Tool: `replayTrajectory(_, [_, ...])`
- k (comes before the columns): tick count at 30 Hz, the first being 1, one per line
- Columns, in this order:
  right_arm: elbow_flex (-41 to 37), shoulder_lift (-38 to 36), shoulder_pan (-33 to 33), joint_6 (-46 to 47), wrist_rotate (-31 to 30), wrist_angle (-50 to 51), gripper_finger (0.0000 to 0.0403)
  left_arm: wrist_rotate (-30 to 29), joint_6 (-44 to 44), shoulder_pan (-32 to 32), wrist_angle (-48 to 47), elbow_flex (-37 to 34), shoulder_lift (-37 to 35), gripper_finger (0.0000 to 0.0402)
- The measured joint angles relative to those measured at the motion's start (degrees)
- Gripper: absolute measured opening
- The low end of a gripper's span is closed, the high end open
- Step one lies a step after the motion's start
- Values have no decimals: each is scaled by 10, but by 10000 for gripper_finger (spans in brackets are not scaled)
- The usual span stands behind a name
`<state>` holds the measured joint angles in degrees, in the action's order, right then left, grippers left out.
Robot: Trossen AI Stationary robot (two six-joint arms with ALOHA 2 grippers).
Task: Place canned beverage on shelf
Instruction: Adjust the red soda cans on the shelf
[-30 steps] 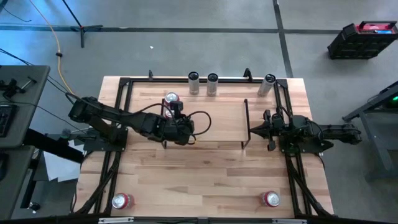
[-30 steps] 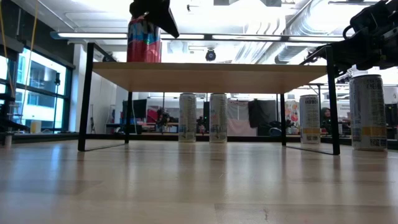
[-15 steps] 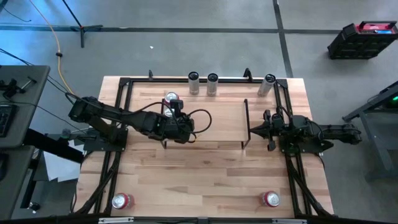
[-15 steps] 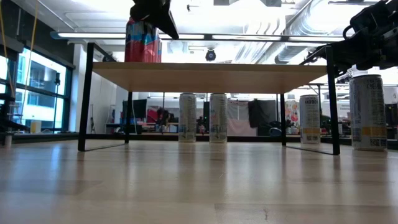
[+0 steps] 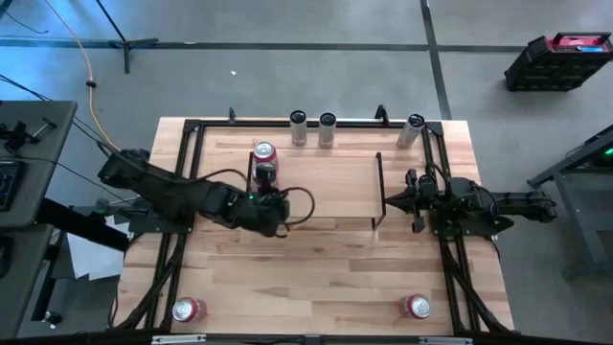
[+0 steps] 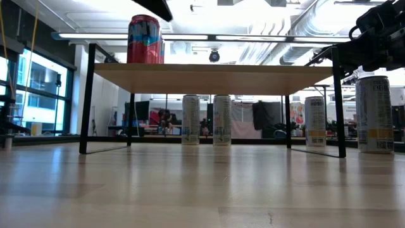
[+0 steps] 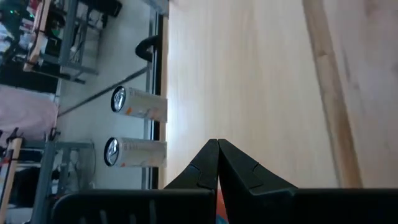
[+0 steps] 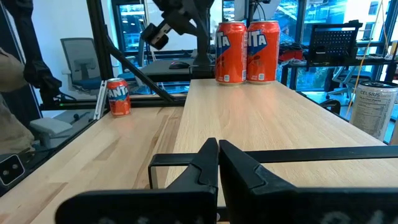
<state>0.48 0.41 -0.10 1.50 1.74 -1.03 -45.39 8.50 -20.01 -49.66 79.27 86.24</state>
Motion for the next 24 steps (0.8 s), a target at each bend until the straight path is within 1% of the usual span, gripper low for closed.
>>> replayTrajectory(7, [0, 0, 0, 0, 0, 0, 0, -1, 1, -52, -1, -57, -58, 0])
replayTrajectory(13, [0, 0, 0, 0, 0, 0, 0, 2, 7, -56, 15, -110, -110, 0])
replayTrajectory(15, [0, 0, 0, 0, 0, 0, 0, 26, 29, -50, 47, -128, -125, 0])
replayTrajectory(19, [0, 0, 0, 0, 0, 0, 0, 99, 66, -51, 114, -161, -155, 0])
replayTrajectory(22, [0, 0, 0, 0, 0, 0, 0, 123, 104, -52, 178, -191, -182, 0])
replayTrajectory(24, [0, 0, 0, 0, 0, 0, 0, 132, 114, -49, 215, -206, -201, 0])
